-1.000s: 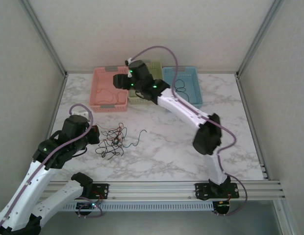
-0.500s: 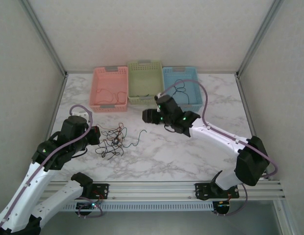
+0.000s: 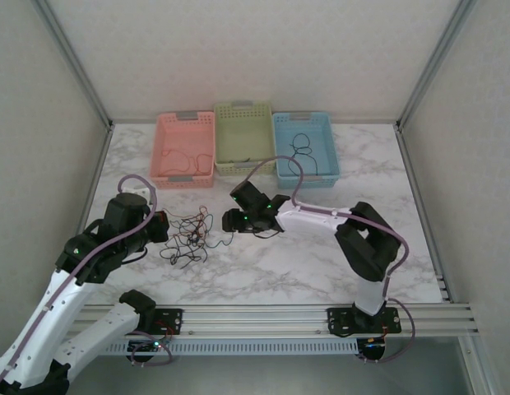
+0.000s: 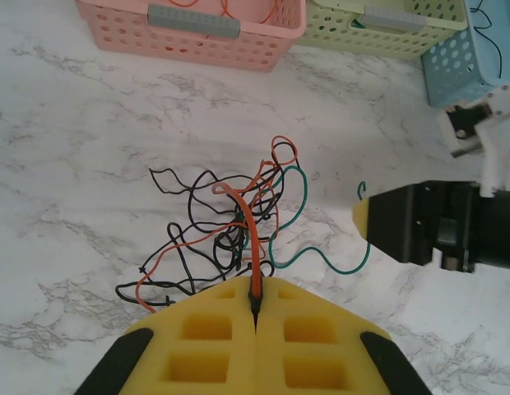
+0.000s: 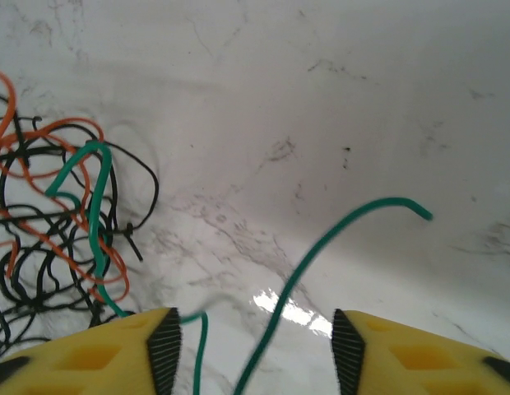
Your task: Untangle the cables
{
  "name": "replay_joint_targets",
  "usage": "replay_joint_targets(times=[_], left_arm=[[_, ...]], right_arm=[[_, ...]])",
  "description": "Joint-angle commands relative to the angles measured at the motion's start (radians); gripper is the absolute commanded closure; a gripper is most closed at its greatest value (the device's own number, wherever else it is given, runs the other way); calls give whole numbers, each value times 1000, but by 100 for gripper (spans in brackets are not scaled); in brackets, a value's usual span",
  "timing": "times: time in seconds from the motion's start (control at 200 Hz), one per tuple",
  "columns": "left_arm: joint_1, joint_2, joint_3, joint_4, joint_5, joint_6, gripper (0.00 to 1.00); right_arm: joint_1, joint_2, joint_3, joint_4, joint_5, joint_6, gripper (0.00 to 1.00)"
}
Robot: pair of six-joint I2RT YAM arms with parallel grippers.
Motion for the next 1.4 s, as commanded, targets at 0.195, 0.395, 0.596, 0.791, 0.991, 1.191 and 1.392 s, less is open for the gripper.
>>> replay_joint_targets(times=[0.195, 0.395, 0.596, 0.791, 0.991, 1.191, 1.392], left_arm=[[13, 1, -12, 5, 1, 13, 100], [14, 2, -12, 8, 16, 16, 100], [14, -14, -12, 10, 16, 16, 100], [14, -24, -11, 10, 7, 14, 100], [14, -28, -9, 2, -15, 8, 100], [15, -46, -6, -8, -64, -2, 100], [36, -101, 11, -42, -200, -33, 100]], right_arm=[[4, 8, 0, -18, -35, 62, 70], [6, -18, -63, 18, -39, 109, 61], [9, -30, -50, -11, -29, 97, 81], [-14, -129, -64, -84, 54, 17, 100], [-157, -286, -208, -134, 62, -55, 100], [-399, -451, -390, -212, 63, -137, 100], [-598, -577, -469, -340, 146, -168, 100]])
